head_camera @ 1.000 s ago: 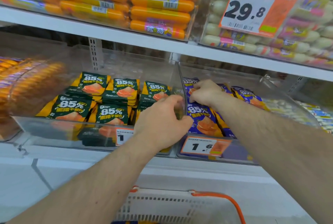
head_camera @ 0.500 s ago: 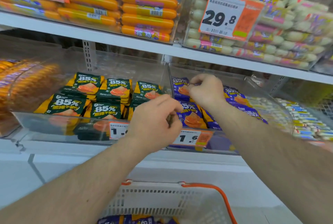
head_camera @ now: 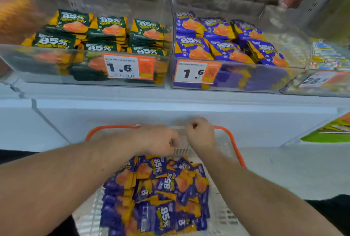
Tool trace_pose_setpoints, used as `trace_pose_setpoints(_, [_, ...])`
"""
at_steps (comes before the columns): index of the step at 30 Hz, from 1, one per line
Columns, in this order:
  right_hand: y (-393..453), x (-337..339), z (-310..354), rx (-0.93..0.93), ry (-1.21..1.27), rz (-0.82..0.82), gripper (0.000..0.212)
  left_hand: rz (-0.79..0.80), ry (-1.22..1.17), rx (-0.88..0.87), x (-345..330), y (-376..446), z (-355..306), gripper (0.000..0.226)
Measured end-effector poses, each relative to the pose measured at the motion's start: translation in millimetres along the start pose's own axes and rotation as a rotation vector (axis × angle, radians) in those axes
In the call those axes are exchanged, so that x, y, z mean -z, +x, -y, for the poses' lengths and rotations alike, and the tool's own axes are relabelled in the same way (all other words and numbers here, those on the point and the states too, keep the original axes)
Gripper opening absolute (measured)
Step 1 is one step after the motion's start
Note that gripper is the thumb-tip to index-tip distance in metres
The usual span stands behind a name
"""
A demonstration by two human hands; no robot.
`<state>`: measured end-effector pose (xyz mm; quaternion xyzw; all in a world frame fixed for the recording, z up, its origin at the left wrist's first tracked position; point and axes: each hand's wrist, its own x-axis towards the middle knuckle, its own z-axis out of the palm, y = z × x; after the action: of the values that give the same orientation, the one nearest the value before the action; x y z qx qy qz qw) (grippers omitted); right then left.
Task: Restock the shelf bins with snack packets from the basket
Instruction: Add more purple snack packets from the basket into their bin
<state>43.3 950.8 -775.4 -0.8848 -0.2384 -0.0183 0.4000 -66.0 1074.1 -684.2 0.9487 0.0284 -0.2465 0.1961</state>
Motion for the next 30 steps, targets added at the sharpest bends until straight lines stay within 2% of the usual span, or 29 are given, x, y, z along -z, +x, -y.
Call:
trace_pose_setpoints(2, [-27, -17, -35, -0.253, -0.051, 0.244, 0.027, 0.080, 0.061, 0.000, -4, 1, 2, 0.019])
trace_pose_setpoints(4, [-52, -29, -58, -0.418, -0.074, 0.457, 0.028, 0.142, 0.100, 0.018, -6, 2, 4, 0.026])
trace_pose_setpoints(7, [-76, -45, -75, -0.400, -0.334, 0.716, 0.002, 0.159, 0.136, 0.042, -7, 6, 8, 0.029])
trace_pose_setpoints(9, [-84, -56, -86, -0.313, -0.447, 0.796, 0.020, 0.172, 0.114, 0.052, -8, 9, 10, 0.030])
trace_pose_setpoints(13, [-97, -71, -107, -0.182, -0.622, 0.917, 0.076, 0.187, 0.024, 0.086, -10, 17, 11, 0.033])
trace_pose_setpoints(14, [-101, -73, -110, -0.181, -0.650, 0.913, 0.080, 0.192, 0.004, 0.089, -11, 19, 11, 0.033])
trace_pose_setpoints(18, [-111, -77, -114, -0.196, -0.676, 0.740, 0.054, 0.232, -0.059, 0.100, -14, 27, 10, 0.033])
trace_pose_setpoints(20, [-112, -77, -115, -0.257, -0.660, 0.738, 0.050, 0.233, -0.064, 0.103, -13, 28, 10, 0.034])
trace_pose_setpoints(25, [-105, -67, -118, -0.526, -0.430, 0.854, 0.030, 0.181, -0.072, 0.102, -9, 26, 14, 0.031])
trace_pose_setpoints(27, [-96, -56, -112, -0.552, -0.338, 0.918, 0.012, 0.162, -0.077, 0.104, -7, 21, 15, 0.031])
trace_pose_setpoints(30, [-72, -30, -86, -0.492, -0.357, 1.012, 0.013, 0.129, -0.054, 0.120, -2, 11, 19, 0.031])
